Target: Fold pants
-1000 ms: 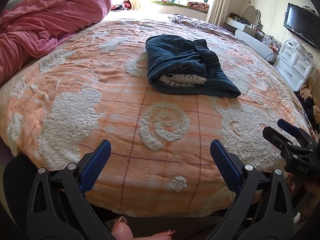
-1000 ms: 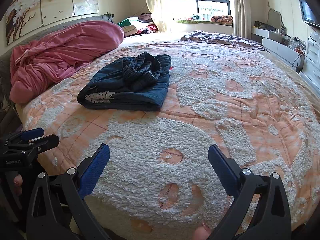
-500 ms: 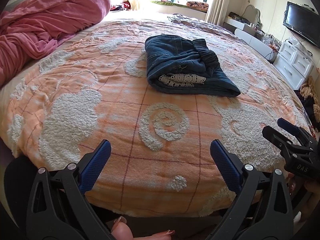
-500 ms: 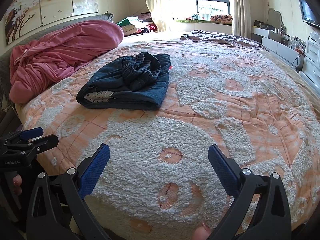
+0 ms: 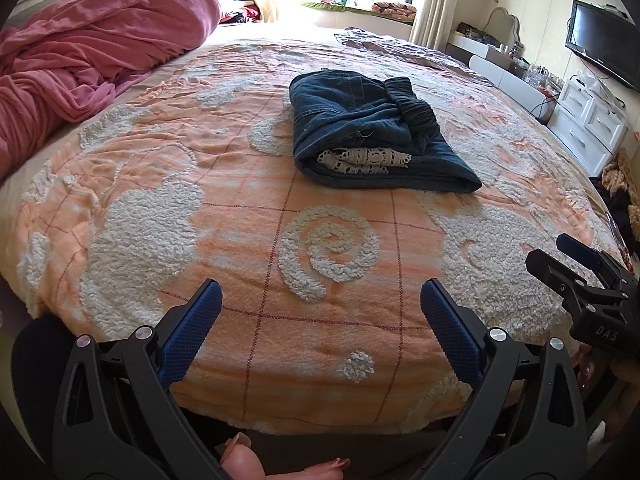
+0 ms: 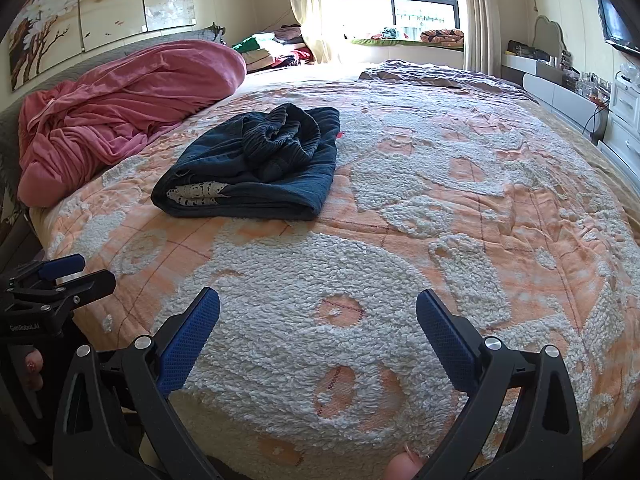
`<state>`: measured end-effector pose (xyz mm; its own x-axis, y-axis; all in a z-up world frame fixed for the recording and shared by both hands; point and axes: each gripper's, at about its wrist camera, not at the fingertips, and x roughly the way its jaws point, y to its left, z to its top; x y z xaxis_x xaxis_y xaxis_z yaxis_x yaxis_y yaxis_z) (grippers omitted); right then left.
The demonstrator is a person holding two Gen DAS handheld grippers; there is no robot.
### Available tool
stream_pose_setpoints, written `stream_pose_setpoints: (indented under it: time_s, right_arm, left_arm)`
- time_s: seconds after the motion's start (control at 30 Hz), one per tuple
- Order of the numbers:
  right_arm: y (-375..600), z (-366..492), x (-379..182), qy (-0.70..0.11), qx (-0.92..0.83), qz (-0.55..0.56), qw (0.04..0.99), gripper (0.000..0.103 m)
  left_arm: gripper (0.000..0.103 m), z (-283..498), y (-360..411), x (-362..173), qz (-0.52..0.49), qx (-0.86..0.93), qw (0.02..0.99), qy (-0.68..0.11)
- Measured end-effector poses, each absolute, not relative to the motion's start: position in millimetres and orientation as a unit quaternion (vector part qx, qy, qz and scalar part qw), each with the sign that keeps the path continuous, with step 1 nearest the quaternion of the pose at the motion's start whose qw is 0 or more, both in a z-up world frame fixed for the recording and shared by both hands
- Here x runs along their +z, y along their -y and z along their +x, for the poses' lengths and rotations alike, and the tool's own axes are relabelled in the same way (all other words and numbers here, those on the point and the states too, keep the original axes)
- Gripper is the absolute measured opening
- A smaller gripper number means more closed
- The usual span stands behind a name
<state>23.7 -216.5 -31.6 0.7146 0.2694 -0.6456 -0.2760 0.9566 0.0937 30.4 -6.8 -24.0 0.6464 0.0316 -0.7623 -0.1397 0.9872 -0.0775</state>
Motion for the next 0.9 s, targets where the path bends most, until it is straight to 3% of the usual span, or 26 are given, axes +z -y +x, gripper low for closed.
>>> stream_pose_setpoints:
  time_s: [0.67, 0.9]
  right_arm:
    - [228.4, 32.1, -38.6, -0.368, 0.121, 0.003, 0.922, 0.098]
    - [313.7, 65.6, -15.9, -0.365, 0.017, 0.054, 0.929, 0.098]
  left_arm:
    - [0.093, 35.4, 1.0, -12.8, -0.045, 0.071, 0.905, -0.417]
    - [0.093, 81.1, -69.4, 20.9, -0.083, 0.098, 0.913, -0.387]
